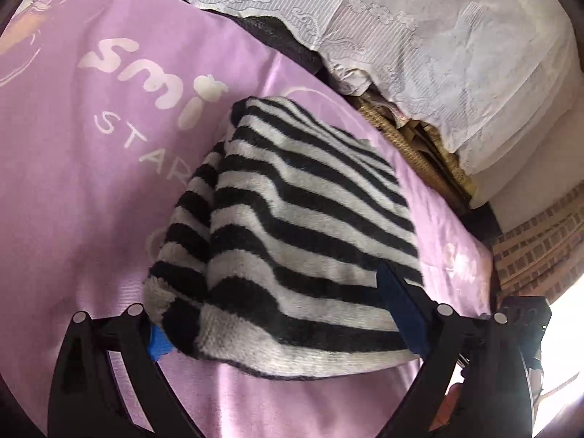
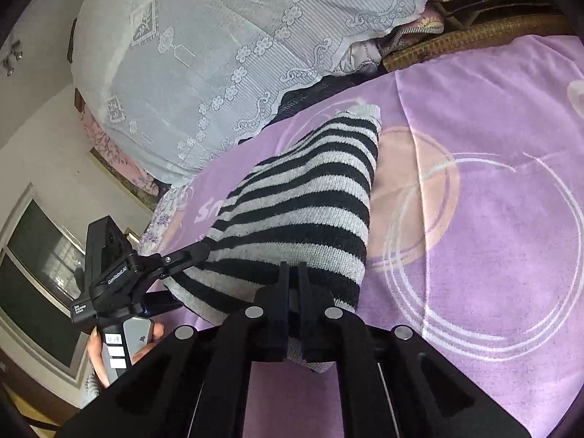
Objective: Fold small clothes
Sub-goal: 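Lift the folded sweater with both grippers and carry it toward the clothes stack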
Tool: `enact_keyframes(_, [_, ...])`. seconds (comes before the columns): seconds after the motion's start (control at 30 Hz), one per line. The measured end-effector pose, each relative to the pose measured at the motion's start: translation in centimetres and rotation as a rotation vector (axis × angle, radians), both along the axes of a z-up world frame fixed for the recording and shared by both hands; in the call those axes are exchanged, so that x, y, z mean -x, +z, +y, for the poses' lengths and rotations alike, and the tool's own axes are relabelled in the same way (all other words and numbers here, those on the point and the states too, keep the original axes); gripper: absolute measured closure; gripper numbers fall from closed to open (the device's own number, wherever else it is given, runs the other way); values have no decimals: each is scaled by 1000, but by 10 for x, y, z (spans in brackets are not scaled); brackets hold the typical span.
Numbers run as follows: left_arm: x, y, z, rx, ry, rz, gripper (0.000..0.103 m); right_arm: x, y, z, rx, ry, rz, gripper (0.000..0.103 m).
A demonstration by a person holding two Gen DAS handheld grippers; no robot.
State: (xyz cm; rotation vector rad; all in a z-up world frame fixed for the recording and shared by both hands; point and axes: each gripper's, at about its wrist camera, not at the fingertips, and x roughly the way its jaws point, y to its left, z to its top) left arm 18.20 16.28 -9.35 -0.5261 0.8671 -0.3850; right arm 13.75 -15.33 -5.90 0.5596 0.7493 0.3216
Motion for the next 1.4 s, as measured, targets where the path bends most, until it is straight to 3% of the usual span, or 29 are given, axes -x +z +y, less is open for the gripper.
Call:
enact_keyframes(0.03, [1, 3, -2, -10, -5, -13, 10, 2, 4, -2, 30, -33, -11, 65])
enact_keyframes(0.07, [1, 4, -3, -27, -6, -18, 10, 3, 7, -6, 56, -68, -24, 32])
enact_keyframes(0.1, [0, 2, -4, -36, -5, -10, 9, 3, 10, -9, 65, -86, -36, 30])
enact_keyframes(0.23, [-12, -16, 0, 41, -18, 68, 9, -11, 5, -24, -2, -108, -17, 30])
enact_keyframes(0.4, [-1, -21, -6, 17, -37, 43, 5, -45, -16, -24, -51, -74, 77, 30])
enact_keyframes(0.47, [13, -22, -8, -6, -24, 12, 5, -35, -33, -21, -95, -60, 112, 30])
enact_keyframes(0.53, [18, -22, -8, -4, -20, 1, 5, -15, -33, -25, -119, -85, 87, 30])
enact_keyframes(0.87, [22, -19, 7, 133, 1, -4, 5, -2, -32, -30, -114, -97, 78, 27])
enact_keyframes(1.2, [-1, -21, -17, 52, -62, 37, 4, -33, -39, -30, -143, -83, 107, 24])
enact_keyframes(1.4, [-7, -25, -17, 62, -62, 20, 4, -54, -42, -21, -133, -80, 106, 23])
